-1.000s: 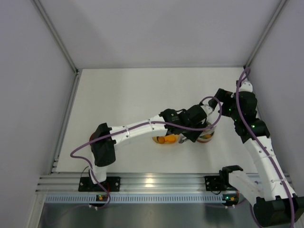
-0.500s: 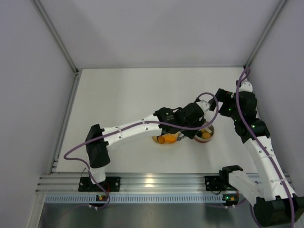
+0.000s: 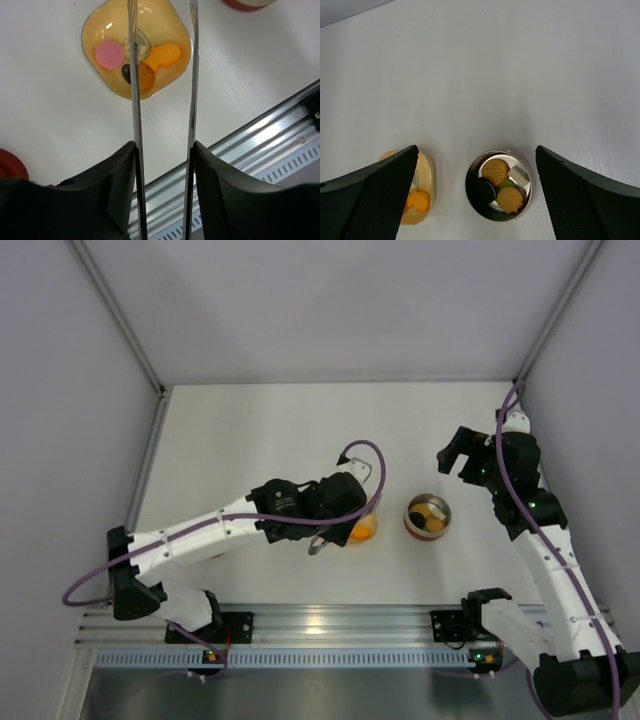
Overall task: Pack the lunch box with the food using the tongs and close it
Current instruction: Pick up the fake food from the plate.
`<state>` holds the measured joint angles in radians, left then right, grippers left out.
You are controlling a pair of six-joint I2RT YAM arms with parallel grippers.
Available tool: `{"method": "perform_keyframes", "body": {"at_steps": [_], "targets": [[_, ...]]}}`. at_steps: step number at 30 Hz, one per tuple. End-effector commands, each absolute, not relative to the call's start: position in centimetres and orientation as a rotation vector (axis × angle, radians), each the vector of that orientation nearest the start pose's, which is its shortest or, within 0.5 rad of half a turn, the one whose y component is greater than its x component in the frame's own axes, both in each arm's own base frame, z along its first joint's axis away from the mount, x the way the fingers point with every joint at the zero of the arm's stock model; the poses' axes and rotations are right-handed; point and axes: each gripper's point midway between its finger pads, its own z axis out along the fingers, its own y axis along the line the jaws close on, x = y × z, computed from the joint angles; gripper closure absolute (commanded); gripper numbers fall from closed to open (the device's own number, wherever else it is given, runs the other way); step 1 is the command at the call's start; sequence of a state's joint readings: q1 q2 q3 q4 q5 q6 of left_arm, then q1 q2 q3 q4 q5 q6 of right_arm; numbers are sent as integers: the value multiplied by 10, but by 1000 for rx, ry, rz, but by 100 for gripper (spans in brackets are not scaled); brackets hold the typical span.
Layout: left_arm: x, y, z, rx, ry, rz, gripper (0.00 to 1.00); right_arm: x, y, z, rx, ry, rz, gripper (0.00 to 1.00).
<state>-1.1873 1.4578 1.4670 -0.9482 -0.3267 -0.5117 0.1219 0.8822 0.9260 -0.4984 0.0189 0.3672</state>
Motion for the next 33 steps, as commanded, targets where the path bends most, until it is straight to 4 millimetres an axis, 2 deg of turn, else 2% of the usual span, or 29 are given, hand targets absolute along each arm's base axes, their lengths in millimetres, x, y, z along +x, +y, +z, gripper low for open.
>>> {"method": "perform_keyframes", "body": {"at_steps": [1, 2, 6, 10, 17, 33], "targets": [[155, -279, 211, 620, 2438, -267, 48, 304, 51, 262, 248, 1977, 310, 1], [150, -271, 207, 613, 2460, -250, 48, 304, 51, 261, 248, 1977, 310, 1], [141, -256, 199, 599, 2506, -232, 48, 306, 51, 259, 252, 1982, 311, 1], [132, -249, 188, 603, 2546, -233, 48, 307, 52, 258, 255, 1981, 316, 0], [124, -251, 170, 615, 2591, -248, 49, 305, 57, 253, 242, 1993, 343, 0], [130, -263, 153, 636, 2593, -227, 49, 303, 57, 250, 240, 1996, 346, 1]]}}
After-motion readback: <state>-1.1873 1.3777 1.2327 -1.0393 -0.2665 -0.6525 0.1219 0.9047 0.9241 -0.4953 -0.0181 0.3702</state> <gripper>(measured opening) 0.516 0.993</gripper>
